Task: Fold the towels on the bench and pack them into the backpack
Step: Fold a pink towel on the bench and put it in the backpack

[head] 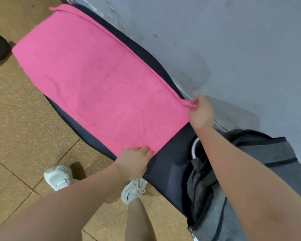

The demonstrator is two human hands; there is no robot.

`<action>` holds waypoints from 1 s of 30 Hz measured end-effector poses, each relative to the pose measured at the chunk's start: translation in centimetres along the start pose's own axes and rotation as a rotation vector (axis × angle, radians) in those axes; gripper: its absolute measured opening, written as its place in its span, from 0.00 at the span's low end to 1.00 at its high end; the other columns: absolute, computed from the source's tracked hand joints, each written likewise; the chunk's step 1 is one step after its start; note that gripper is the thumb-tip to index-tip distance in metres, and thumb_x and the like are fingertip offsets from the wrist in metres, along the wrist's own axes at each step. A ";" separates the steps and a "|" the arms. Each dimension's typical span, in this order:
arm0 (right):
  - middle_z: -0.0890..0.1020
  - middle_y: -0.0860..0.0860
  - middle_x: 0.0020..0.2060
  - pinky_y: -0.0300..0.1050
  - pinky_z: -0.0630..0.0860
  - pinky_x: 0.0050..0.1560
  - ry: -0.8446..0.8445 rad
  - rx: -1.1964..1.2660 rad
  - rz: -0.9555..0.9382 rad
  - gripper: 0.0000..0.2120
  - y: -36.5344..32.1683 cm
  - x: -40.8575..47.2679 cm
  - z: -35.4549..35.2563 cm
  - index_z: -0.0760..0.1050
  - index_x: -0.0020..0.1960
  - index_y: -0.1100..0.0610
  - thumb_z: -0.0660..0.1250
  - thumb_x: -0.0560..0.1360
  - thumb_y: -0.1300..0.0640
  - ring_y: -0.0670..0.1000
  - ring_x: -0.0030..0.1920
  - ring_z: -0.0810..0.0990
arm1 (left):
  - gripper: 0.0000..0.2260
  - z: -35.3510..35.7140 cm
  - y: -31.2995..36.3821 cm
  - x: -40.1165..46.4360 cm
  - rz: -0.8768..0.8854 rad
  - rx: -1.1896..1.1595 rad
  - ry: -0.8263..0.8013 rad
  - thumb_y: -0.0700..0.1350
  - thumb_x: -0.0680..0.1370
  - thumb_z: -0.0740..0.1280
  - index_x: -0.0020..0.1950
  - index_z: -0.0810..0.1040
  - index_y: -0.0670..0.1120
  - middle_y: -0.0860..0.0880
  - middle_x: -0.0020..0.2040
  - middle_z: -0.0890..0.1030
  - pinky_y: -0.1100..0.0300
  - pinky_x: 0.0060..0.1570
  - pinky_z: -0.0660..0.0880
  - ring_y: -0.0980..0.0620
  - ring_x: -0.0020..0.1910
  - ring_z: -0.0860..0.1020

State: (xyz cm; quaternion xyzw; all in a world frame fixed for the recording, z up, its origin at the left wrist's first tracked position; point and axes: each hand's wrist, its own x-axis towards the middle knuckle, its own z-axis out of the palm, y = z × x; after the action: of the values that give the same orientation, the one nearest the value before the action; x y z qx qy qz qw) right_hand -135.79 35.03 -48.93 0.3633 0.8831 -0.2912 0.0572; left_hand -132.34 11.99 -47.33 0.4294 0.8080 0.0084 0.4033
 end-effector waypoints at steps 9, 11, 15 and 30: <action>0.65 0.58 0.64 0.52 0.70 0.57 -0.376 -0.617 0.084 0.16 -0.8 -4.6 -3.4 0.71 0.61 0.62 0.59 0.77 0.55 0.60 0.64 0.67 | 0.20 -0.5 0.2 -2.3 0.181 -0.082 -0.372 0.49 0.78 0.58 0.70 0.65 0.50 0.47 0.68 0.69 0.51 0.56 0.73 0.45 0.62 0.72; 0.64 0.58 0.66 0.53 0.69 0.59 -0.380 -0.553 -0.030 0.17 -3.4 -4.6 -2.9 0.70 0.62 0.62 0.59 0.77 0.54 0.60 0.64 0.65 | 0.17 -2.3 -1.5 -2.1 0.072 -0.182 -0.267 0.47 0.79 0.57 0.69 0.67 0.48 0.45 0.64 0.72 0.52 0.54 0.72 0.44 0.59 0.73; 0.66 0.60 0.66 0.49 0.66 0.65 -0.457 -0.311 -0.245 0.15 -10.5 -3.9 -0.6 0.73 0.61 0.62 0.59 0.76 0.61 0.60 0.64 0.69 | 0.17 -6.6 -7.6 -2.6 -0.141 -0.281 -0.043 0.43 0.79 0.56 0.68 0.67 0.44 0.41 0.59 0.74 0.50 0.53 0.73 0.41 0.58 0.74; 0.67 0.60 0.68 0.52 0.66 0.65 -0.450 -0.259 -0.463 0.20 -34.7 6.5 14.6 0.61 0.71 0.60 0.53 0.81 0.57 0.60 0.66 0.68 | 0.15 -14.3 -36.0 -4.6 -0.703 -0.433 0.350 0.39 0.79 0.53 0.66 0.68 0.43 0.39 0.61 0.69 0.46 0.61 0.67 0.39 0.62 0.67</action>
State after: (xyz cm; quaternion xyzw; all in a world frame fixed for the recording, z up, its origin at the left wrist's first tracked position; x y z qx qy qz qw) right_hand -165.54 11.26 -46.55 0.0699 0.9370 -0.2547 0.2285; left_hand -165.07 -9.24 -47.68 0.0265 0.9405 0.1124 0.3197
